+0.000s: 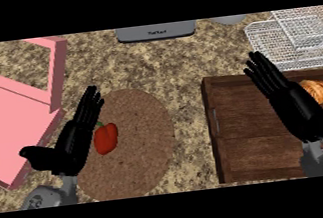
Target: Pick the croissant from the tray and place it in the tiered basket
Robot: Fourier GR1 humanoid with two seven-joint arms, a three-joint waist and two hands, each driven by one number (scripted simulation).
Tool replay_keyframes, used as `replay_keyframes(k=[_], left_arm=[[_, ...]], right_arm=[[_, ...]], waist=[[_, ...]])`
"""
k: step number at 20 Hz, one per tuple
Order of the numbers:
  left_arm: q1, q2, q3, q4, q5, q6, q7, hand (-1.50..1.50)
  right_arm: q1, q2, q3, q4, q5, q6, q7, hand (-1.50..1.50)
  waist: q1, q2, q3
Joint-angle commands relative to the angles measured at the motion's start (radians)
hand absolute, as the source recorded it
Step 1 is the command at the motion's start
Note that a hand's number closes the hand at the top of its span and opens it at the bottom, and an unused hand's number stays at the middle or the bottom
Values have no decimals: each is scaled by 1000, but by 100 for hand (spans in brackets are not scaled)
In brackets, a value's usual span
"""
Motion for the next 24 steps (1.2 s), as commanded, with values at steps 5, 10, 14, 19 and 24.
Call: replay_keyframes(k=[5, 10, 14, 19, 24], left_arm=[[-43, 171, 81, 55, -151, 85, 18, 0], [-36, 218, 93, 87, -204, 129, 45, 0], [-49, 204, 76, 98, -241, 167, 69, 0], [-58, 242, 104, 99, -222, 127, 74, 0], [-73, 219, 90, 109, -242, 149, 82, 0]], right_arm=[[-105, -219, 51, -70, -139, 502, -132, 150], [-129, -404, -211, 122, -20, 516, -311, -150], [-160, -517, -311, 279, -46, 715, -522, -150], [-193, -711, -343, 317, 93, 864, -685, -150], [-212, -858, -274, 209, 305, 797, -778, -150]], waist=[[89, 21, 49], [57, 47, 48], [61, 47, 47], [68, 42, 45], [74, 42, 44]])
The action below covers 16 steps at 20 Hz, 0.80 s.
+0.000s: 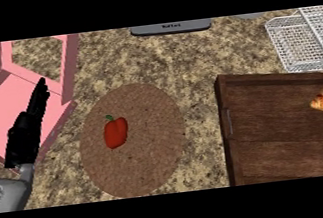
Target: Pick the croissant from the tray and place it in the tiered basket
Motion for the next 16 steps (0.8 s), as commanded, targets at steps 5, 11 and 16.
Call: replay_keyframes(k=[5, 11, 16], left_arm=[[-2, -3, -8, 9, -20, 0, 19, 0], [-49, -11, 2, 18, -41, -6, 54, 0], [14, -15, 39, 1, -24, -31, 12, 0]], right_arm=[[48, -180, 121, -34, 341, -37, -389, -150], [38, -169, 244, 160, 509, -257, -529, -150], [29, -150, 332, 219, 612, -339, -510, -150]], waist=[[-9, -8, -4], [0, -8, -8], [-10, -14, -9]])
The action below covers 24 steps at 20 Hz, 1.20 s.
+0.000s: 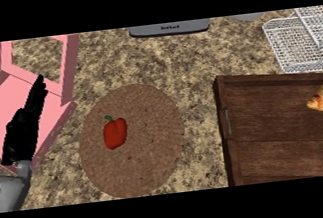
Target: Pick the croissant from the tray and place it in the tiered basket
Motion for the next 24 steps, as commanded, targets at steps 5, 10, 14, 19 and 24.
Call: replay_keyframes(k=[5, 10, 14, 19, 24], left_arm=[[-5, -6, 47, 10, -22, -35, 18, 0], [44, -34, 42, -62, -63, -22, 52, 0], [-20, -61, 75, 37, -82, -39, 14, 0], [53, -72, 100, 15, -81, -66, -20, 0], [57, -65, 136, 9, -93, -99, -34, 0]], right_arm=[[-81, 106, 106, 194, 224, -82, -138, -150], [-121, 141, 103, 257, 291, -100, -168, -150], [-113, 214, 118, 313, 356, -203, -183, -150], [-110, 192, 63, 275, 372, -250, -184, -150], [-119, 208, 18, 358, 399, -303, -261, -150]], waist=[[-13, -5, -1], [-17, -8, -1], [-25, -6, -2], [-30, -9, -2], [-26, -8, -2]])
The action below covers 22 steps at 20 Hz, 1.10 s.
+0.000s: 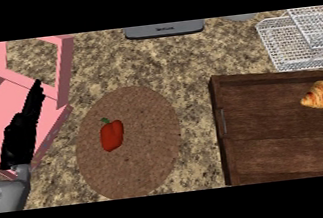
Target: Pick the croissant from the tray and place it in the tiered basket
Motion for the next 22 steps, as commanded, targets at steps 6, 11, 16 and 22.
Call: replay_keyframes(k=[6, 11, 16, 22], left_arm=[[4, -24, 50, 31, -46, -42, -36, 0], [-48, -51, 49, -21, -84, -29, 60, 0], [-14, -93, 64, 17, -114, -41, 8, 0], [45, -91, 94, -31, -106, -88, -22, 0]], right_arm=[[12, 73, -49, 48, 81, -78, -88, -150], [-21, 106, -51, 119, 143, -88, -85, -150], [-49, 143, -70, 138, 195, -74, -55, -150], [-103, 166, -80, 221, 248, -87, -78, -150]], waist=[[0, 0, 0], [4, 1, 0], [1, 1, 0], [7, 2, 0]])
